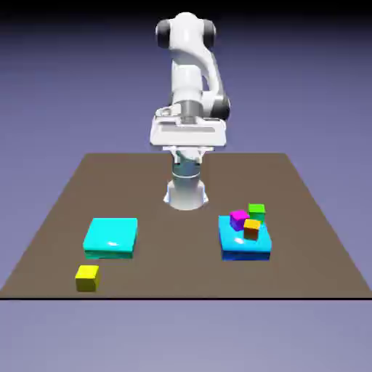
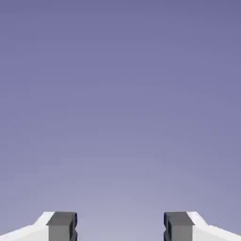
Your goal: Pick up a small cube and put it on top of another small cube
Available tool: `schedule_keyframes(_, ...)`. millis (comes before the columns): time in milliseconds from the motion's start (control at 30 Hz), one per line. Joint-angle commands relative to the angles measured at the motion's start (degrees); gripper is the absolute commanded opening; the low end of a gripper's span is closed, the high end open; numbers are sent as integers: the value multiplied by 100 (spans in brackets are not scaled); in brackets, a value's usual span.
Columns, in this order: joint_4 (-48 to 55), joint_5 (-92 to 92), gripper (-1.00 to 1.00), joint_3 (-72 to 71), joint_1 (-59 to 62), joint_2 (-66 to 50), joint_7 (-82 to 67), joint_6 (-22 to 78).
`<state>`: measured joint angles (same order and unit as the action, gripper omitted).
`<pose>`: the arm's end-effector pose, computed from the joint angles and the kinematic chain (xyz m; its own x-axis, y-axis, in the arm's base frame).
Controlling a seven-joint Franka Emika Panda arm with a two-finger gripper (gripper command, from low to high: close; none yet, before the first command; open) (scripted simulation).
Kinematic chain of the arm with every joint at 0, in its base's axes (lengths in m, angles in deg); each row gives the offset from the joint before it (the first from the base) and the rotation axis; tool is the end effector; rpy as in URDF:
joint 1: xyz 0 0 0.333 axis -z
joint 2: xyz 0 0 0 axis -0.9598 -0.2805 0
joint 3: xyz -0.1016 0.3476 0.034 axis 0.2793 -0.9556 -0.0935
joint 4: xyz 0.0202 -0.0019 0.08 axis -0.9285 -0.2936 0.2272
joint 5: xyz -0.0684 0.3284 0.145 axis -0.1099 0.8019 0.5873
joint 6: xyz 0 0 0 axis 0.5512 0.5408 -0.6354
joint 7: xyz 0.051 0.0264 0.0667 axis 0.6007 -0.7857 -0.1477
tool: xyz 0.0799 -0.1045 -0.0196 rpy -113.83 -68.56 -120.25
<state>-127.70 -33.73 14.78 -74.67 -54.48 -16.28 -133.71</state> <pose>0.3720 -0.0069 0.4912 0.5123 -0.7190 0.4697 -0.5208 -0.6950 -0.4958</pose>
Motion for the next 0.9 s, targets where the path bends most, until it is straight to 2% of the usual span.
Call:
schedule_keyframes(0,143,140,0,132,-23,-208,82,151)
schedule_keyframes(867,3867,3763,0,3554,-609,-5607,2224,4060)
